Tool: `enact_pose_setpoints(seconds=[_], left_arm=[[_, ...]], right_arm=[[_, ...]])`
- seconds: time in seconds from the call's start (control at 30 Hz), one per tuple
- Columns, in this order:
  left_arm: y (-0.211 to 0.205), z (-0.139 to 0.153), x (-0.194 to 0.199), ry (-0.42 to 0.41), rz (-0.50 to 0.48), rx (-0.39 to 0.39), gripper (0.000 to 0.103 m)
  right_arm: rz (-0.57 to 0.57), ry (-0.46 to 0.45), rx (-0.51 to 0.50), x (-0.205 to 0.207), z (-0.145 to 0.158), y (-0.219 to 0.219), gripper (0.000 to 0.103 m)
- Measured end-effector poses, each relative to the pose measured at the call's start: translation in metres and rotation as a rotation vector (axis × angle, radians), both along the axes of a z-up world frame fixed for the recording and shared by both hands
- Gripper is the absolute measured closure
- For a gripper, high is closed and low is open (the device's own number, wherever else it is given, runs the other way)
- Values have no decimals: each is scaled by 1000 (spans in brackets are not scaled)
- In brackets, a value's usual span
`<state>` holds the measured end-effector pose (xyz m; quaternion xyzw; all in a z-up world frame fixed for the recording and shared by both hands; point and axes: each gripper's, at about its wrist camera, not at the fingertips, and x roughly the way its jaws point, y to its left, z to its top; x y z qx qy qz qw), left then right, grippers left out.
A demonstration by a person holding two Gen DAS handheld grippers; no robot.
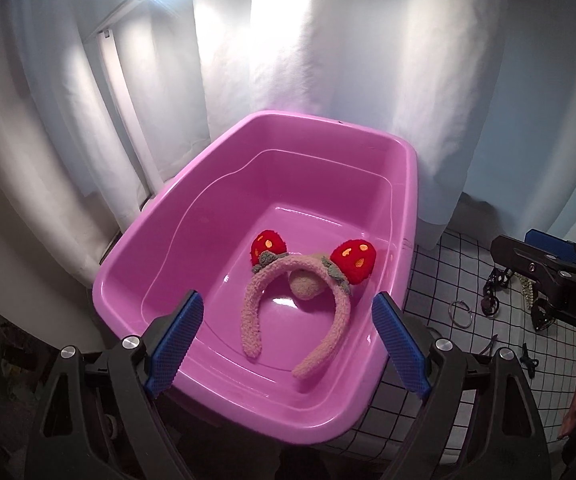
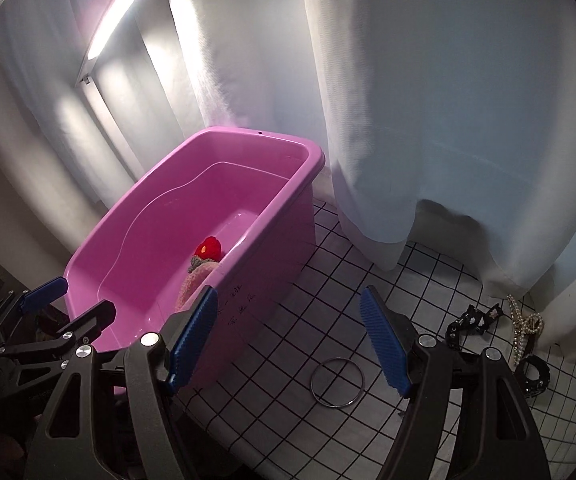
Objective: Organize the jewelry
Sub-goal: 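Withdraw both tools from the tub back over the table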
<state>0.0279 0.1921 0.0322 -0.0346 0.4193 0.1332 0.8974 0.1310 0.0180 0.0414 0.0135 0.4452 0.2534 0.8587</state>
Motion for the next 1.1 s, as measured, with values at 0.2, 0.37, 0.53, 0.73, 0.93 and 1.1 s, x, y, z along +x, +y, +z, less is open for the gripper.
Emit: enact_pose_setpoints(seconds=[0.2, 0.37, 0.53, 0.73, 0.93, 1.1], left_arm=[[-44, -3, -10, 2, -54, -4, 12], [-83, -13, -19, 19, -95, -29, 7], [-123, -31, -30, 75, -134, -56, 7], [-164, -51, -43, 116, -159, -86, 7], [-190, -71, -57, 149, -147, -123, 7], [-190, -88, -61, 194, -129, -115, 7]], right_arm=[[-63, 24, 23, -33, -13, -60, 33], [-149, 81, 36, -71, -41, -125, 33], [-253, 134, 43, -111, -70, -193, 33], [-339, 167, 60, -144, -93, -256, 33], [-360, 168, 70, -162, -108, -289, 32], [-378, 201, 90, -166, -124, -297, 33]])
